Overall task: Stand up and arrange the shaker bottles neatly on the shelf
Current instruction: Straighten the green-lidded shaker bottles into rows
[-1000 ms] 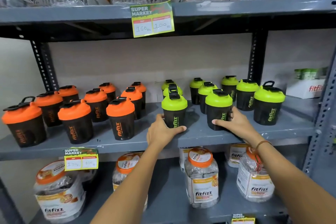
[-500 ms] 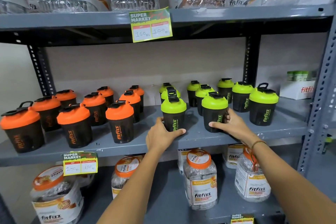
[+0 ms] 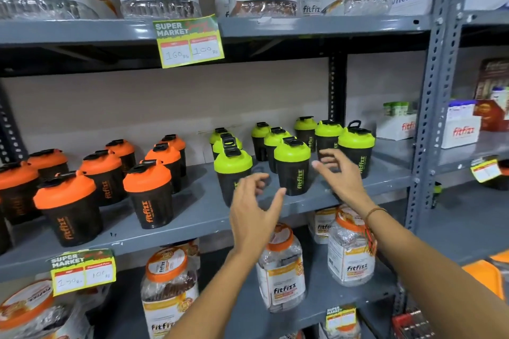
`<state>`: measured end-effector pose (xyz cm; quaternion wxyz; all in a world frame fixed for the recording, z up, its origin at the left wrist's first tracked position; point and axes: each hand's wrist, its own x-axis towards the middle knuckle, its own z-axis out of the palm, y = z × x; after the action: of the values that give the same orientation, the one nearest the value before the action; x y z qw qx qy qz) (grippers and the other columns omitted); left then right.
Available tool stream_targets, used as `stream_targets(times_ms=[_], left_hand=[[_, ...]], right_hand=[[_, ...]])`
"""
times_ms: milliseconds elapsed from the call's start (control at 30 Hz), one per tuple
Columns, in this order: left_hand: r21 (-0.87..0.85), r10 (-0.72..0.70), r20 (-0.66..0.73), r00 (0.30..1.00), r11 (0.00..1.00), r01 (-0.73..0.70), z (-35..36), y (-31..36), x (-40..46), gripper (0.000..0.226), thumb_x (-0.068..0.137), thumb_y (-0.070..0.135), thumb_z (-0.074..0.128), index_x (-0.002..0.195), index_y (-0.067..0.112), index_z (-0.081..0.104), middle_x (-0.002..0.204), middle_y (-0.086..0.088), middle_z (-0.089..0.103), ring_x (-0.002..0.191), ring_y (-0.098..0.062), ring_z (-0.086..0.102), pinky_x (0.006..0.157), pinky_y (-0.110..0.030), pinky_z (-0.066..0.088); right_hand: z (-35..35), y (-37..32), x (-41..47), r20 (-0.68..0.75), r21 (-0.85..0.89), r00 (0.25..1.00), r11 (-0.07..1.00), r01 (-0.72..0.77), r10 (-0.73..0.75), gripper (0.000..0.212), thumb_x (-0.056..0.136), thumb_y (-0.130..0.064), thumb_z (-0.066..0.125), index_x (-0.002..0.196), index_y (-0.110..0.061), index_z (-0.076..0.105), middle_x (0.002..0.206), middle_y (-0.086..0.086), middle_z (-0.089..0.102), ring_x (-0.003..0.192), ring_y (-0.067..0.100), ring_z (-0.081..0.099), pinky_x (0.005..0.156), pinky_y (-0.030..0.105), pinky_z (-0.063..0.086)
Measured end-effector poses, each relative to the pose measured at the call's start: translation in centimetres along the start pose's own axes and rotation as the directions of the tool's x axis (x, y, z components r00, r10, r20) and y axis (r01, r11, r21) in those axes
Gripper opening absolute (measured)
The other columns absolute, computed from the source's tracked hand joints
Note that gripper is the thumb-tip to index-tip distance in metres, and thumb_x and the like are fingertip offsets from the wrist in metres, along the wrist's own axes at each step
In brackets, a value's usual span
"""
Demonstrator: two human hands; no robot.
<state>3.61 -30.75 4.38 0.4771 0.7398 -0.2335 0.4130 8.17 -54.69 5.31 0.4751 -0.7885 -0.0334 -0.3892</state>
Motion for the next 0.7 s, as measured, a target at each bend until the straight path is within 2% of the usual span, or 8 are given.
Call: stream_targets(times_ms=[100,133,200,300,433,500,600,700], left_hand=[[0.007,-0.025,0.187,0.982,1.000,0.024,2.8,1.4,-0.2,0.049,0.078,0.046,0.069,0.122,0.035,0.050,0.111,0.016,0.057,0.098,0.001,0.056,0.079,-0.027,0.051],[0.040,-0.076,0.232,0.970,0.997,0.069,3.7,1.4,-0.2,0.059,0.078,0.047,0.069,0.130,0.031,0.046,0.120,0.011,0.057,0.103,-0.001,0.056,0.084,-0.032,0.052],[0.146,-0.200,0.282,0.938,0.976,0.164,5.3,0.9,0.0,0.081,0.075,0.051,0.070,0.142,0.023,0.035,0.137,-0.001,0.051,0.118,-0.017,0.053,0.092,-0.039,0.048],[0.277,-0.369,0.313,0.875,0.917,0.287,6.8,0.1,1.0,0.105,0.067,0.060,0.072,0.147,0.015,0.020,0.143,-0.010,0.045,0.123,-0.032,0.049,0.090,-0.040,0.046],[0.384,-0.505,0.288,0.814,0.839,0.385,8.5,-0.6,3.1,0.115,0.055,0.072,0.072,0.143,0.013,0.027,0.127,-0.012,0.060,0.113,-0.035,0.057,0.073,-0.036,0.047],[0.386,-0.549,0.272,0.790,0.815,0.433,9.0,-0.9,3.7,0.105,0.049,0.076,0.071,0.131,0.018,0.041,0.117,-0.008,0.066,0.108,-0.033,0.060,0.073,-0.037,0.050],[0.382,-0.544,0.231,0.807,0.813,0.439,9.6,-1.2,3.7,0.079,0.047,0.076,0.069,0.107,0.027,0.053,0.103,0.001,0.069,0.099,-0.028,0.063,0.068,-0.035,0.049],[0.410,-0.525,0.187,0.830,0.810,0.420,10.1,-1.0,3.6,0.073,0.047,0.076,0.067,0.104,0.031,0.056,0.100,0.003,0.070,0.096,-0.027,0.064,0.064,-0.031,0.044]], right_hand=[[-2.4,0.3,0.0,-0.304,-0.097,0.947,0.992,0.079,-0.106,0.030,0.079,-0.051,0.070,0.093,-0.026,0.064,0.089,-0.005,0.067,0.078,0.014,0.063,0.072,0.027,0.054],[-3.3,0.6,0.2,-0.348,-0.135,0.931,0.989,0.068,-0.112,0.029,0.079,-0.049,0.070,0.092,-0.025,0.062,0.090,-0.004,0.065,0.078,0.015,0.062,0.072,0.028,0.052],[-5.0,1.8,0.4,-0.369,-0.206,0.925,0.978,0.016,-0.093,0.033,0.079,-0.043,0.073,0.101,-0.022,0.059,0.098,0.000,0.061,0.086,0.019,0.059,0.077,0.033,0.050],[-6.7,4.2,1.2,-0.328,-0.267,0.945,0.958,-0.107,0.014,0.060,0.077,-0.040,0.079,0.123,-0.014,0.052,0.122,0.008,0.056,0.114,0.028,0.054,0.094,0.043,0.046],[-7.6,6.6,3.3,-0.111,-0.272,0.962,0.923,-0.271,0.250,0.102,0.067,-0.057,0.083,0.145,-0.012,0.034,0.145,0.014,0.048,0.133,0.033,0.047,0.106,0.051,0.042],[-7.5,7.5,4.2,-0.011,-0.279,0.959,0.920,-0.275,0.284,0.106,0.060,-0.066,0.081,0.140,-0.014,0.035,0.140,0.012,0.055,0.128,0.033,0.053,0.100,0.049,0.047],[-7.5,8.8,5.3,0.042,-0.310,0.967,0.923,-0.226,0.251,0.098,0.051,-0.076,0.077,0.123,-0.020,0.041,0.123,0.007,0.064,0.115,0.032,0.061,0.086,0.044,0.052],[-7.6,9.9,6.1,0.085,-0.361,0.973,0.917,-0.169,0.213,0.091,0.048,-0.082,0.071,0.113,-0.025,0.041,0.110,0.004,0.066,0.105,0.032,0.064,0.078,0.043,0.053]])
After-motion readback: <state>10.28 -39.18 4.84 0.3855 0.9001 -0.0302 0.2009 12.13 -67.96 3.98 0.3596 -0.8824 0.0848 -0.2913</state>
